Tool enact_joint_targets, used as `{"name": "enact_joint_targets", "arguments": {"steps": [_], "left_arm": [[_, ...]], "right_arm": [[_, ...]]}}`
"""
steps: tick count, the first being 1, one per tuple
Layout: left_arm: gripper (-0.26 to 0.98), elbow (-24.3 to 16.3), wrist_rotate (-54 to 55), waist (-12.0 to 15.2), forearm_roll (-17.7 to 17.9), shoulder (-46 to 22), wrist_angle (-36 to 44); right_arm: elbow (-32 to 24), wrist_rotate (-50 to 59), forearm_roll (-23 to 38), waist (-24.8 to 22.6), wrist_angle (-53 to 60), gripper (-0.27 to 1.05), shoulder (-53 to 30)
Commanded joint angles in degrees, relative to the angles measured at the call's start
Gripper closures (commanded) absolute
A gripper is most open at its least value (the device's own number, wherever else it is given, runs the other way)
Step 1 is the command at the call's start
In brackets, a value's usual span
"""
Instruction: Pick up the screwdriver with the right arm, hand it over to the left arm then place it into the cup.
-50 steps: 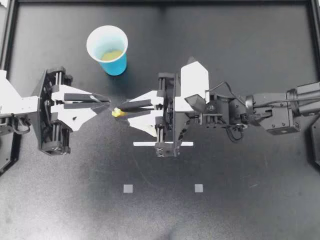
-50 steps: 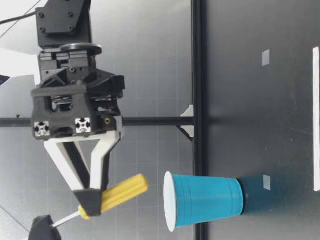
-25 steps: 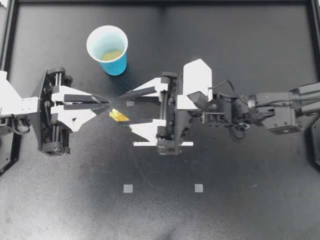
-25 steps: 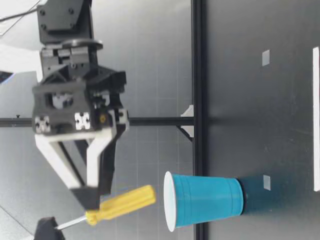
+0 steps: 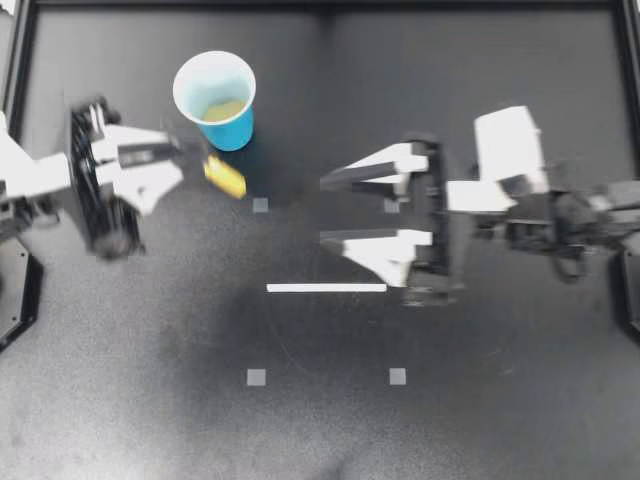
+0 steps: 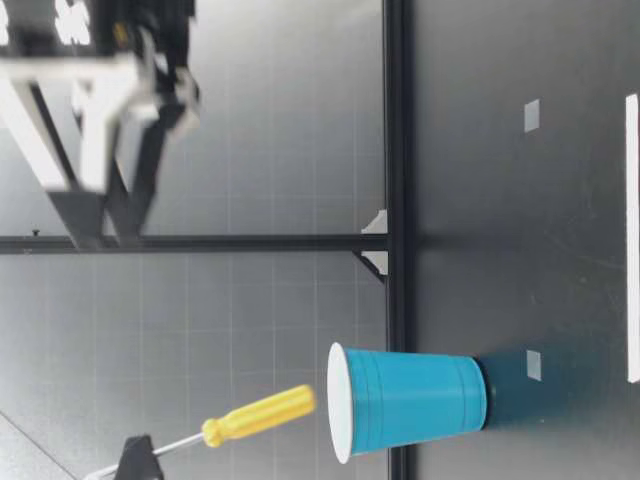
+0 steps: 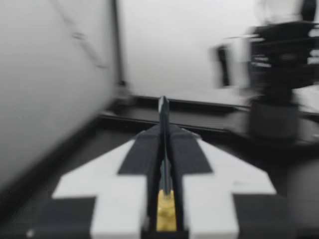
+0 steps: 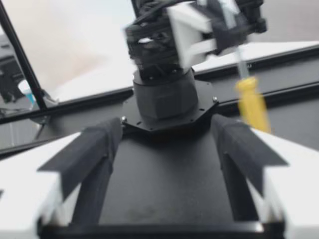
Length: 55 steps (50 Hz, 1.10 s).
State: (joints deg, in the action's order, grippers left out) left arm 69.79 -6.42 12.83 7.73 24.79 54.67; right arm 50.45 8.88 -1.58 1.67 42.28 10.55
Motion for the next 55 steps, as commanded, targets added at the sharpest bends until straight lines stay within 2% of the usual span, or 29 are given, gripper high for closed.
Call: {"name": "enact_joint_targets", "arguments": {"steps": [1, 11, 15, 21, 41, 48, 55], "left_arm": [[0.67, -0.7, -1.6, 4.0, -0.1, 1.1, -0.4], [0.67, -1.3, -4.7, 11.4, 0.0, -0.2, -2.0], [0.67, -1.6, -5.0, 13.4, 0.0, -1.1, -2.0], [0.67, -2.1, -5.3, 14.8, 0.0, -3.0, -2.0], [0.64, -6.8, -4.7, 15.4, 0.6, -12.0, -1.4], [0.52, -7.2, -4.7, 15.4, 0.6, -13.3, -1.4], [0.31, -7.3, -4.0, 15.4, 0.7, -13.4, -1.4]], "right_arm": [[0.9, 0.0, 0.0, 0.3, 0.9, 0.06, 3.1], [2.2, 0.1, 0.1, 0.3, 1.0, 0.07, 4.1], [2.1, 0.1, 0.1, 0.3, 1.1, 0.07, 3.9], [1.8, 0.1, 0.1, 0.3, 1.1, 0.07, 3.2], [1.7, 0.1, 0.2, -0.2, 1.3, 0.07, 3.0], [1.7, 0.1, 0.2, -0.6, 1.3, 0.07, 2.9], [1.8, 0.1, 0.2, -0.6, 1.3, 0.07, 2.7]]}}
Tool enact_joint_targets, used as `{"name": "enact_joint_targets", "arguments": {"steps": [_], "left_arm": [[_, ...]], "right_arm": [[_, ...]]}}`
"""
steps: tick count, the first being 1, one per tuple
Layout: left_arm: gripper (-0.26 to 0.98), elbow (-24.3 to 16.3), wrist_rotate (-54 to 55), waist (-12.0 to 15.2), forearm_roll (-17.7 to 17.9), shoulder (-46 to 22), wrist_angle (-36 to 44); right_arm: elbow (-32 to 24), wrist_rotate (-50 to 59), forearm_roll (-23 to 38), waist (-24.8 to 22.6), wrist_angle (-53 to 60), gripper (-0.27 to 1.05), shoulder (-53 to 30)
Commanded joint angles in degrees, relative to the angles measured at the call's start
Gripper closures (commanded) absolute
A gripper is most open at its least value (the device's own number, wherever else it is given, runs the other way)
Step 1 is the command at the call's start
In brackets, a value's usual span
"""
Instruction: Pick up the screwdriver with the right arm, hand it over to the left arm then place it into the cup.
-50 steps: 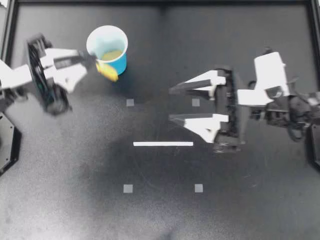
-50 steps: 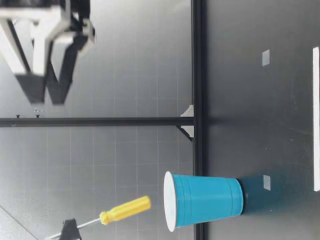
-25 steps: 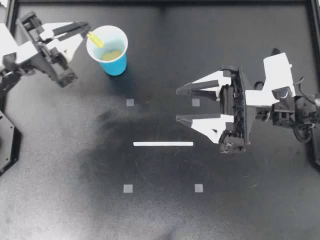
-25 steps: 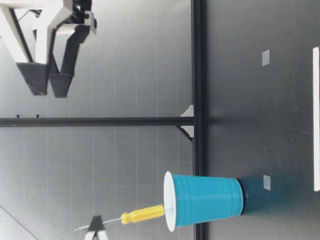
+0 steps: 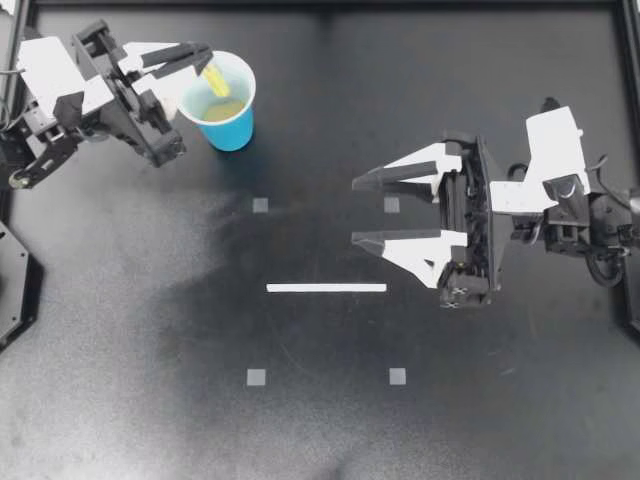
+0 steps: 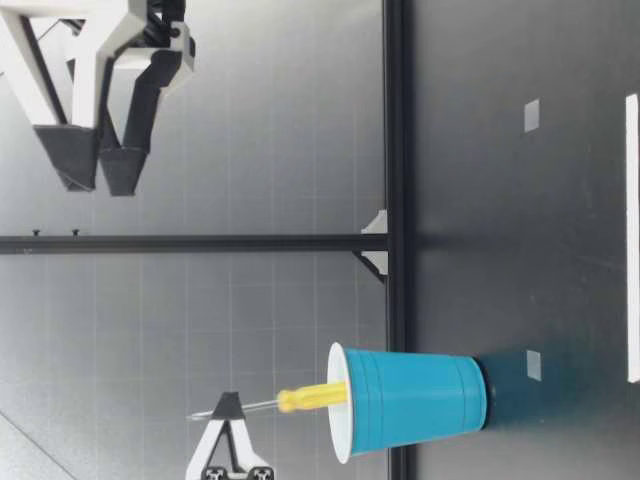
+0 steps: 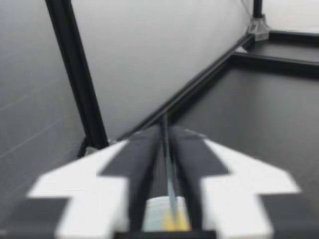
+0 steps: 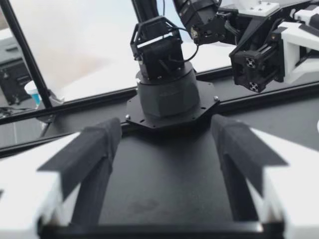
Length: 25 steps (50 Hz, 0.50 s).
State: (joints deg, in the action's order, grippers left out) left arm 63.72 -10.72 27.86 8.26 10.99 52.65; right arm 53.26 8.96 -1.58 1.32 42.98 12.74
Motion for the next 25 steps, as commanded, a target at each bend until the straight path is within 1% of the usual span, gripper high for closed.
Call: {"name": "enact_joint_targets", "arguments": {"steps": [1, 5, 8, 19, 25], "left_arm": [[0.28, -1.1, 0.3, 0.4, 0.2, 0.4, 0.6], [0.16, -1.4, 0.6, 0.4, 0.3, 0.6, 0.3], [0.13, -1.5, 0.9, 0.4, 0.3, 0.8, 0.2], [0.12, -2.4, 1.5, 0.4, 0.2, 2.0, -0.4], [0.12, -2.5, 2.5, -1.0, -0.5, 4.2, -1.8]], "right_arm": [[-1.1, 0.0, 0.2, -0.3, 0.6, 0.07, 0.5], [-1.1, 0.0, 0.2, -0.3, 0.6, 0.07, 0.5], [-1.1, 0.0, 0.3, -0.3, 0.6, 0.07, 0.6], [-1.1, 0.0, 0.2, -0.4, 0.6, 0.07, 0.5], [-1.1, 0.1, 0.2, -0.4, 0.6, 0.07, 0.5]]}}
